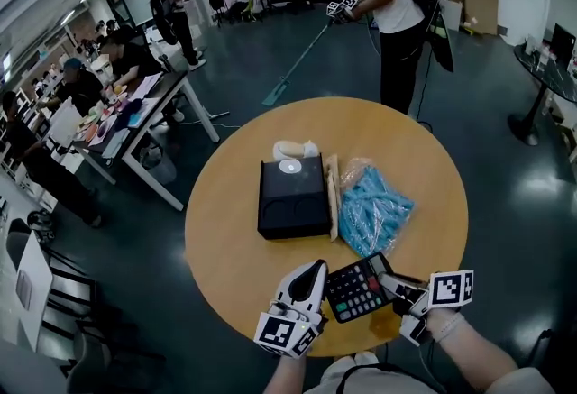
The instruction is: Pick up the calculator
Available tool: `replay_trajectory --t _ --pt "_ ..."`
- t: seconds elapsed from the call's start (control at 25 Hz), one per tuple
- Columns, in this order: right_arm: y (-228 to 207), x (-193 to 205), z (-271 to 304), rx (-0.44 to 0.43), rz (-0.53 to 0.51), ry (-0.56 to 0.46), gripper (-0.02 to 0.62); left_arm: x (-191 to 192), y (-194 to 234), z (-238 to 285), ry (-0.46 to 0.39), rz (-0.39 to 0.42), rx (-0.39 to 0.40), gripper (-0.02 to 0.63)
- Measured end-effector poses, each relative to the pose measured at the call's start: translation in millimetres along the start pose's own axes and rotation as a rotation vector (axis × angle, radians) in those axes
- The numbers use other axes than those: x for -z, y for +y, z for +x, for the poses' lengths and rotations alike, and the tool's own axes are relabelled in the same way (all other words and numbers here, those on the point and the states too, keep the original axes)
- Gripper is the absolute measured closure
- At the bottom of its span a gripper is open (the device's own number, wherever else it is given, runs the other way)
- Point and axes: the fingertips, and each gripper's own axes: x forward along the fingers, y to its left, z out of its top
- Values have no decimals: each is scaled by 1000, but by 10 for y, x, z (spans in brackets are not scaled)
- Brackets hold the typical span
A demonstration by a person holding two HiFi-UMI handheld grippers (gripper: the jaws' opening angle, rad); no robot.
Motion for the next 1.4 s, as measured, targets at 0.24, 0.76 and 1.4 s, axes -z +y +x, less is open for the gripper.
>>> replay_trajectory --t 0.24,0.76,1.4 --pt "170 76 -7 -78 118 -141 535 -258 -43 -85 -44 -17 -7 600" --pt "327 -38 -39 -61 52 -187 535 -273 -273 -100 -23 22 47 600" --pt "386 12 -27 -95 62 -172 537 -211 -220 -236 4 -1 33 600"
